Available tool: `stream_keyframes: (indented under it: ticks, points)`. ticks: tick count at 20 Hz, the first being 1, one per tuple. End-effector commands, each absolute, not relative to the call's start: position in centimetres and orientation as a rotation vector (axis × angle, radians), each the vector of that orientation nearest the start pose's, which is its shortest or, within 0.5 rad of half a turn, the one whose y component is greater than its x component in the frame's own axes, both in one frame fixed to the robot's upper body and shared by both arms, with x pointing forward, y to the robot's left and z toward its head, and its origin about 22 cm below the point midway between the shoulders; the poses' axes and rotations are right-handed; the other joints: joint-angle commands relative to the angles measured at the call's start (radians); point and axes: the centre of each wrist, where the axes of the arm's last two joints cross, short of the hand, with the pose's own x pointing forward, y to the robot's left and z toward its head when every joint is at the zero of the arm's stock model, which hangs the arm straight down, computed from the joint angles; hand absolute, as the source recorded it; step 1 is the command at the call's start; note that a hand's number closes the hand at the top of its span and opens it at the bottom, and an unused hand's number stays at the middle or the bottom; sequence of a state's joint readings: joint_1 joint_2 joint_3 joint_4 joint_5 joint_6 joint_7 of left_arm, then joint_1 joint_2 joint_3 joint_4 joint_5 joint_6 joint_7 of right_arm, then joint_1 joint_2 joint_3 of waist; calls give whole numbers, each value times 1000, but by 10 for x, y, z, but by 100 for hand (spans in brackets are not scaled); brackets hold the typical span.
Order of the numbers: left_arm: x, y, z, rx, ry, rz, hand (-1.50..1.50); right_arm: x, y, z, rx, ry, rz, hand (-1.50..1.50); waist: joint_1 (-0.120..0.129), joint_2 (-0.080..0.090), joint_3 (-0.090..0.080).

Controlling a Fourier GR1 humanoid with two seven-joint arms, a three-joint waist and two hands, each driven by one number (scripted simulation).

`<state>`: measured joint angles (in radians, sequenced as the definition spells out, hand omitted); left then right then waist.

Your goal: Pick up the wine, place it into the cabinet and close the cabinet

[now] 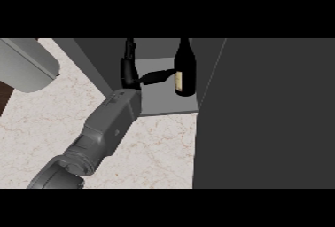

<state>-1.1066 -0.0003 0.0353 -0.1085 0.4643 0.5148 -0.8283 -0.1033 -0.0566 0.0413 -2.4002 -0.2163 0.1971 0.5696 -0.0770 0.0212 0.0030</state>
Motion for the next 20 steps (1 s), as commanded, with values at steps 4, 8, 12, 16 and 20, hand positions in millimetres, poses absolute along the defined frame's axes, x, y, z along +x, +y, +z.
stream_keyframes:
  ticks: [4, 8, 12, 16, 20]
  points:
    - [416, 127, -5, 284, -1856, 178, -150, 149, -211, 205, 349, -1947, 325, -150, -5, 7, -5]
    - [410, 123, -14, 181, -1869, 145, -150, 165, -211, 199, 343, -1925, 317, -150, 18, 2, -5]
    - [408, 124, -17, 139, -1854, 160, -150, 145, -217, 206, 342, -1919, 357, -150, 2, -2, -5]
    - [417, 116, 0, 130, -1866, 144, -150, 162, -212, 207, 348, -1933, 347, -150, 6, 1, -5]
    - [405, 126, -22, 84, -1876, 175, -150, 158, -214, 208, 337, -1919, 324, -150, 22, -4, -5]
